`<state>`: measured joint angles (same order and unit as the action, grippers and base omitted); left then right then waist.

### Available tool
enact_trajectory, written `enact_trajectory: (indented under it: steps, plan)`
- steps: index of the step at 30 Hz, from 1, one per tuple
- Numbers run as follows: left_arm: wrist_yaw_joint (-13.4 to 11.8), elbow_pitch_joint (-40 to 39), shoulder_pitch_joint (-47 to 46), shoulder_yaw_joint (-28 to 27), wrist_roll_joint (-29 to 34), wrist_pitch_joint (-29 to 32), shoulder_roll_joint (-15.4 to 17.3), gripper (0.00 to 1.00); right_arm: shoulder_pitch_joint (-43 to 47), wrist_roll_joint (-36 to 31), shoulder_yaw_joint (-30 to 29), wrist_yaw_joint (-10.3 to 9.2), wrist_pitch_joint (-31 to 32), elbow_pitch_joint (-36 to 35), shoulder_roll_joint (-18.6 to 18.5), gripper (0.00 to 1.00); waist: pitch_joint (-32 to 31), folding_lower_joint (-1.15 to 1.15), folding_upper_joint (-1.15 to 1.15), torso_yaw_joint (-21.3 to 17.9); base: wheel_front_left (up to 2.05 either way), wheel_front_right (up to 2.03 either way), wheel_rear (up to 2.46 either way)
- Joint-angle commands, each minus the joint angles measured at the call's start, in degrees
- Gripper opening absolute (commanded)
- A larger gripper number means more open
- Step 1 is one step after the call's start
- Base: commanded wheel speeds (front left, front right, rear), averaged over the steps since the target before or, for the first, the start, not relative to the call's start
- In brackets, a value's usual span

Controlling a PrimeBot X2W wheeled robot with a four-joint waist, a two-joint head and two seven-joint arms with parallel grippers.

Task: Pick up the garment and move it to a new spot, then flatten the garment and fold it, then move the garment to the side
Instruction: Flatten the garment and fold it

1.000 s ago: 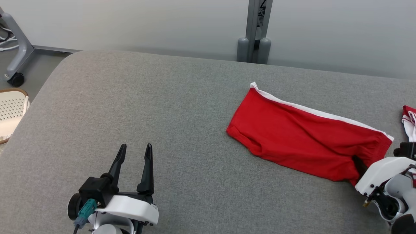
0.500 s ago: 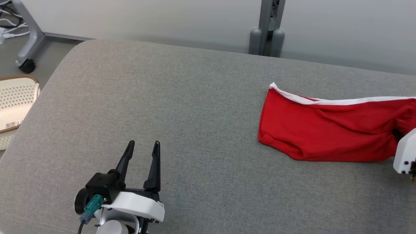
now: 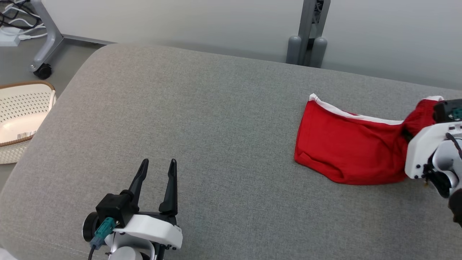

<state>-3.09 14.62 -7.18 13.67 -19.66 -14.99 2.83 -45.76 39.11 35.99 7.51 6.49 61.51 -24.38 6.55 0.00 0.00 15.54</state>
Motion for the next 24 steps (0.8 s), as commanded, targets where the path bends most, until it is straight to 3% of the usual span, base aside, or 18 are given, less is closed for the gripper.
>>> enact_trajectory:
  steps: [1, 12, 24]
  plan:
    - [0.04, 0.33, 0.57, -0.07, 0.29, -0.22, 0.21, 1.0, -1.38, 0.93, 0.64, -0.01, 0.54, -1.14, 0.22, 0.0, -0.56, 0.0, 0.0, -0.39, 0.0, 0.0, 0.0]
    - [0.09, 1.8, 0.41, 1.55, -0.53, -0.22, 0.21, 1.0, -3.22, 6.92, 3.89, -0.01, 5.38, -4.71, 4.46, 0.0, -0.8, 0.0, 0.0, 0.33, 0.0, 0.0, 0.0]
    - [-0.59, 2.63, -0.69, 3.93, -2.29, -0.22, 0.2, 1.0, -3.43, 11.18, 5.68, 0.0, 5.98, -2.37, 7.35, 0.0, 2.08, 0.0, 0.0, 5.89, 0.0, 0.0, 0.0]
